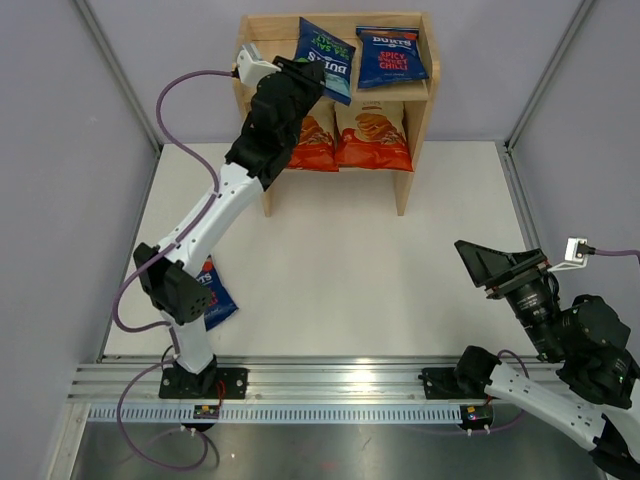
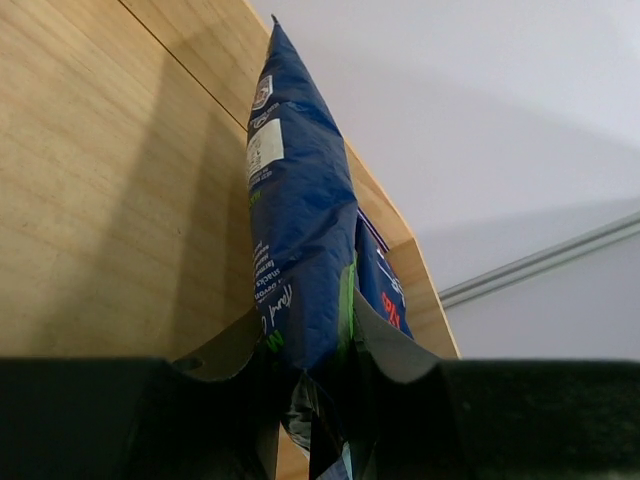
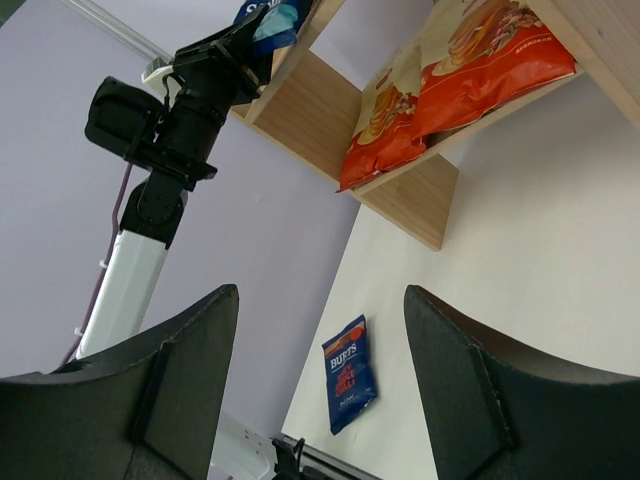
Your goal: Place and organize the chips bags onto the shelf
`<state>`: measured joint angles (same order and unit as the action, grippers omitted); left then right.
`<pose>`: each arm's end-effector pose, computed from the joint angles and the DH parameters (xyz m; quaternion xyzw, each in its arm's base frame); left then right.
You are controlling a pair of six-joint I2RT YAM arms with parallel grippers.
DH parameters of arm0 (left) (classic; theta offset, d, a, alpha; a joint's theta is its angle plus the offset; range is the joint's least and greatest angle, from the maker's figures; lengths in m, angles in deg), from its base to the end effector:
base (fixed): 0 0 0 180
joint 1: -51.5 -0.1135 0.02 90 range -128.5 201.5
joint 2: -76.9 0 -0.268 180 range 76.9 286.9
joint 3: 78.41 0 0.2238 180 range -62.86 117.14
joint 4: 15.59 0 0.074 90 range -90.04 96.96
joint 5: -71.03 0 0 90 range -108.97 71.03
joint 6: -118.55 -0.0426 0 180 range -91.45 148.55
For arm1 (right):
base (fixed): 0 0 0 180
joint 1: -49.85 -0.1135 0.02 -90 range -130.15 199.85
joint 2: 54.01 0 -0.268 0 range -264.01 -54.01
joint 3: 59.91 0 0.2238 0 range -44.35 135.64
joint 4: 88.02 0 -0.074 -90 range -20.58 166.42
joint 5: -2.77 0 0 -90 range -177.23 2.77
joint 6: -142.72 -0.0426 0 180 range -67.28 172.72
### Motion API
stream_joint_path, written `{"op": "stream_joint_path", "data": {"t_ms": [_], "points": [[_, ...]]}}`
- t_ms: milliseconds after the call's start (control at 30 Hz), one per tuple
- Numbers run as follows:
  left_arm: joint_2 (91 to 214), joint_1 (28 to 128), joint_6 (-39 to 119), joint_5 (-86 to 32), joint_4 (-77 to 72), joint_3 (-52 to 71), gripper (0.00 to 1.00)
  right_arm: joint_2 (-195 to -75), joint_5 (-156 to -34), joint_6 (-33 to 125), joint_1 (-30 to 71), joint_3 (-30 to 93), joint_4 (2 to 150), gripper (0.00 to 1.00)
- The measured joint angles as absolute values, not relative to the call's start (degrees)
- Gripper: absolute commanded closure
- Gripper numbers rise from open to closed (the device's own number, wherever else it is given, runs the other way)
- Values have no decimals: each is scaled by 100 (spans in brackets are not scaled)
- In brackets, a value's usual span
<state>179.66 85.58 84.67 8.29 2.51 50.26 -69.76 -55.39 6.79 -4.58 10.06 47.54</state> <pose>0.3351 -0.2031 0.4879 -0.2964 0.5931 -0.4094 0.6267 0.0192 -0.0119 0.3865 0.1633 0.6334 0.4517 0.6067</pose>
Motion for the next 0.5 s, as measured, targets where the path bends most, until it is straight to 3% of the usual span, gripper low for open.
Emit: {"op": "stream_joint_path", "data": {"t_ms": [500], "points": [[18867,8558,9011,982,802,6191,82,-6740,-5657,646,-458,1058,4328,25]]}}
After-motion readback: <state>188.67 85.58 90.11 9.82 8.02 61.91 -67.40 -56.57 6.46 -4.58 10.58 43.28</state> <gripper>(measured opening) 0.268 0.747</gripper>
